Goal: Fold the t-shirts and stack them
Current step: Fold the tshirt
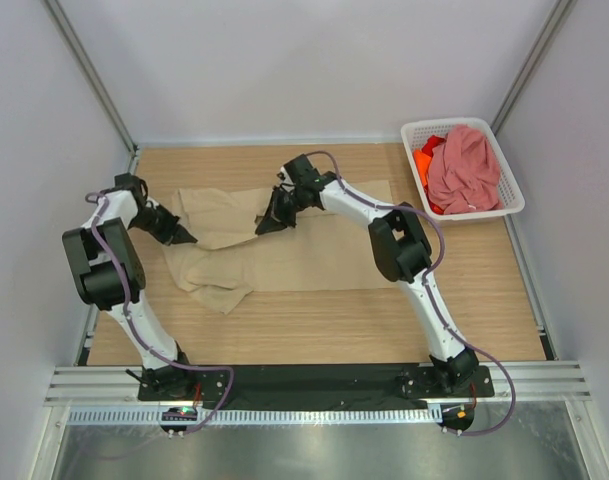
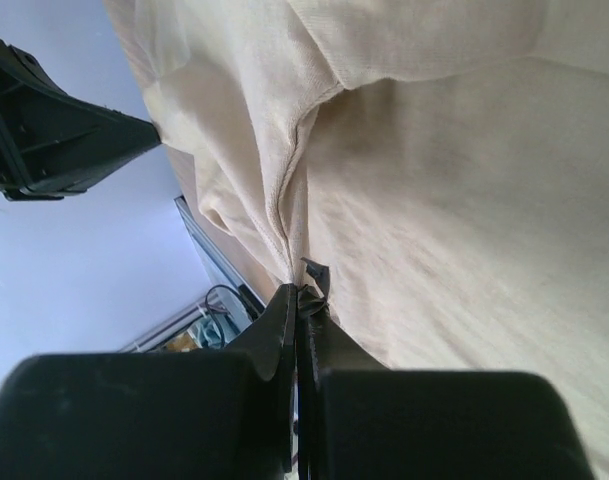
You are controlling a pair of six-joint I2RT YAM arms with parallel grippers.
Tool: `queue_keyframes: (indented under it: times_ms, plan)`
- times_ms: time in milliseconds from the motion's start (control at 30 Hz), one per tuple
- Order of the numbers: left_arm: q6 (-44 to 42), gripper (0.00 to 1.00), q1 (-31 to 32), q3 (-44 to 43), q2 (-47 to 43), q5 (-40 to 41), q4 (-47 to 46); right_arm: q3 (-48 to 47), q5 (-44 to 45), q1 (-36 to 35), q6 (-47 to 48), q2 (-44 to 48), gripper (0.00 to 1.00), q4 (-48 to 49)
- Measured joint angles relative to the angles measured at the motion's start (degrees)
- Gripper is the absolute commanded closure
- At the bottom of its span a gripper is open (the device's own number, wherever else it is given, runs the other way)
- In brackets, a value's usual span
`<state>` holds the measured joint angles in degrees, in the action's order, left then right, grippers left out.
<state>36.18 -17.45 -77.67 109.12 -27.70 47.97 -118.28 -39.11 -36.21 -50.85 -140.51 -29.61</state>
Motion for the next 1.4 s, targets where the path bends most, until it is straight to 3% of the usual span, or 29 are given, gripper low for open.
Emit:
queue_keyframes:
  times_ms: [67, 100, 167, 200, 300, 467, 500, 567, 667, 867, 967, 1200, 1400]
  plan:
    - [0.0, 1.0, -0.4, 0.0, 0.0, 0.2, 0.5, 0.0, -0.5, 0.0, 0.9, 0.0, 0.94, -1.0]
    - [0.0, 0.99, -0.5, 0.0, 0.0, 0.3, 0.8, 0.0, -0.9, 0.0, 1.3, -0.1, 0.85, -1.5]
    - [-0.3, 0.82, -0.7, 0.0, -0.1, 0.7, 1.2, -0.7, -1.8, -0.1, 2.6, -0.8, 0.73, -3.1]
    - [-0.4, 0.66, -0.7, 0.0, -0.3, 1.2, 1.5, -1.9, -2.1, -0.1, 3.9, -1.7, 0.66, -5.0]
    - [-0.3, 0.5, -0.7, 0.1, -2.1, 3.7, 2.3, -5.8, -1.9, 0.0, 8.5, -4.6, 0.57, -10.1]
    - [0.1, 0.52, -0.7, -1.4, -5.0, 6.4, 1.7, -6.2, 0.5, 1.1, 14.0, -5.0, 0.52, -16.3]
    - [0.4, 0.59, -0.7, -2.3, -4.7, 6.3, 0.8, -6.2, 1.0, 1.6, 14.9, -5.0, 0.52, -17.1]
    - [1.3, 0.68, -0.7, -5.2, -2.8, 4.4, -1.2, -6.2, 2.4, 2.9, 16.3, -4.7, 0.52, -18.5]
    - [2.5, 0.69, -0.4, -12.8, 4.1, 1.6, -4.9, -5.4, 4.7, 5.4, 18.0, -3.3, 0.52, -19.9]
    - [5.8, 0.69, 1.2, -22.3, 17.3, 2.2, -8.7, -4.1, 10.2, 9.8, 21.1, 2.4, 0.51, -21.6]
    - [7.7, 0.69, 1.9, -24.5, 22.3, 3.5, -8.2, -4.1, 13.7, 11.1, 22.9, 5.4, 0.43, -22.1]
    - [8.1, 0.69, 1.6, -35.7, 27.4, 9.2, -1.7, -4.1, 22.2, 14.2, 27.4, 8.1, 0.37, -24.5]
    - [7.1, 0.57, -0.1, -41.4, 30.3, 9.1, 0.0, -5.0, 31.2, 17.0, 32.2, 7.6, 0.32, -28.3]
